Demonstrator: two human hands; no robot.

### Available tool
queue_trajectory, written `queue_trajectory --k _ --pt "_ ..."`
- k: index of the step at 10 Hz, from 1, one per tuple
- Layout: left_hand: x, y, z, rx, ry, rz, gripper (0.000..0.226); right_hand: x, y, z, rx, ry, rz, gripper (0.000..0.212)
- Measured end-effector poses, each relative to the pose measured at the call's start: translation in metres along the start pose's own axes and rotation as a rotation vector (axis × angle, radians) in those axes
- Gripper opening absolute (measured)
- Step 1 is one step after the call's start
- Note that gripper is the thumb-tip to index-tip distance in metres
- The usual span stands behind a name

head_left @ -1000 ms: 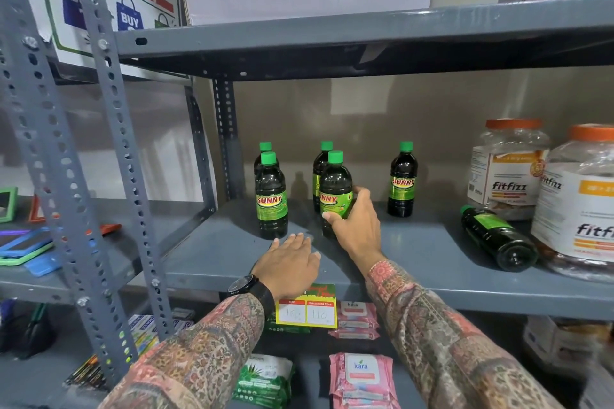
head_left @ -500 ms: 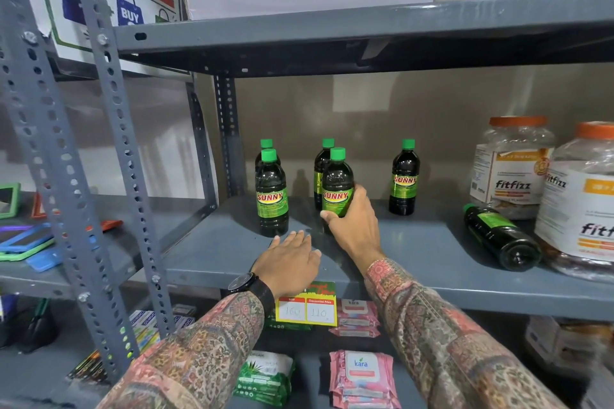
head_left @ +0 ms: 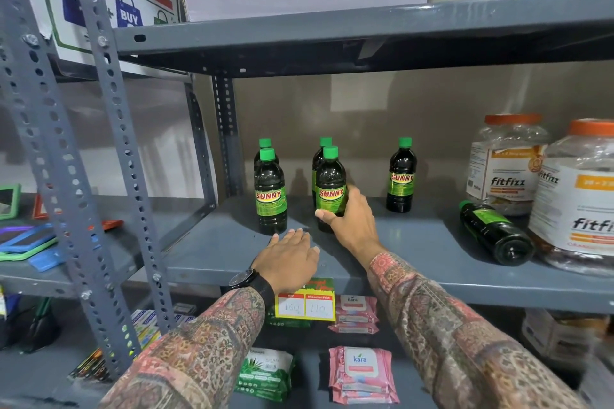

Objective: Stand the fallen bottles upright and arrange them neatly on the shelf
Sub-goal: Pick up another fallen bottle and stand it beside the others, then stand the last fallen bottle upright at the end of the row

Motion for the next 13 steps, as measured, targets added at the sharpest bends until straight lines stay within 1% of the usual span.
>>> queue_trajectory --k 1,2,3,4,5,6,7,8,9,10,11,12,13 --pt "0.001 -0.001 0.001 0.008 -0.005 -0.005 0.068 -0.003 -0.004 0.029 0.229 0.046 0.017 0.070" --pt "0.002 -0.001 0.001 0.012 -0.011 -0.007 0.068 -0.009 -0.002 0.081 0.609 0.109 -0.028 0.063" --pt "0.003 0.000 0.002 0.012 -0.007 -0.007 0.068 -0.008 0.008 0.139 0.968 0.151 -0.197 0.062" --pt "0.004 0.001 0.002 0.012 -0.010 -0.010 0.068 0.002 0.023 0.182 1.227 0.137 -0.351 0.066" --pt "0.004 0.001 0.002 0.009 -0.010 -0.013 0.068 0.012 0.036 0.202 1.245 0.160 -0.443 0.065" --pt "0.004 0.001 0.002 0.007 -0.015 -0.013 0.068 0.016 0.036 0.205 1.200 0.216 -0.371 0.048" --pt "0.003 0.001 0.002 0.004 -0.016 -0.018 0.068 0.016 0.034 0.201 1.107 0.231 -0.299 0.037" --pt "0.002 0.001 0.002 0.000 -0.014 -0.019 0.068 0.011 0.032 0.189 0.921 0.192 -0.257 0.042" --pt "0.002 0.001 0.002 0.000 -0.012 -0.021 0.069 0.006 0.025 0.175 0.679 0.220 -0.175 0.055" --pt "0.003 0.002 0.002 -0.003 -0.009 -0.019 0.068 0.006 0.021 0.158 0.266 0.296 -0.083 0.071" --pt "0.003 0.002 0.002 0.000 -0.008 -0.021 0.069 0.010 0.020 0.139 -0.046 0.314 -0.020 0.085" --pt "0.003 0.000 0.001 -0.005 -0.004 -0.018 0.069 0.013 0.022 0.126 -0.173 0.308 0.032 0.086" --pt "0.001 -0.001 0.000 -0.003 -0.005 -0.017 0.069 0.014 0.027 0.122 -0.217 0.310 0.043 0.079"
Point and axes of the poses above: each hand's wrist, its own x-axis away from the middle knuckle, its own z-axis out of the back of the hand, y = z × x, the point moved 7 cm from there along -x, towards the middle knuckle, and after that the axes turned 13 degrees about -x, right-handed, at the moved point
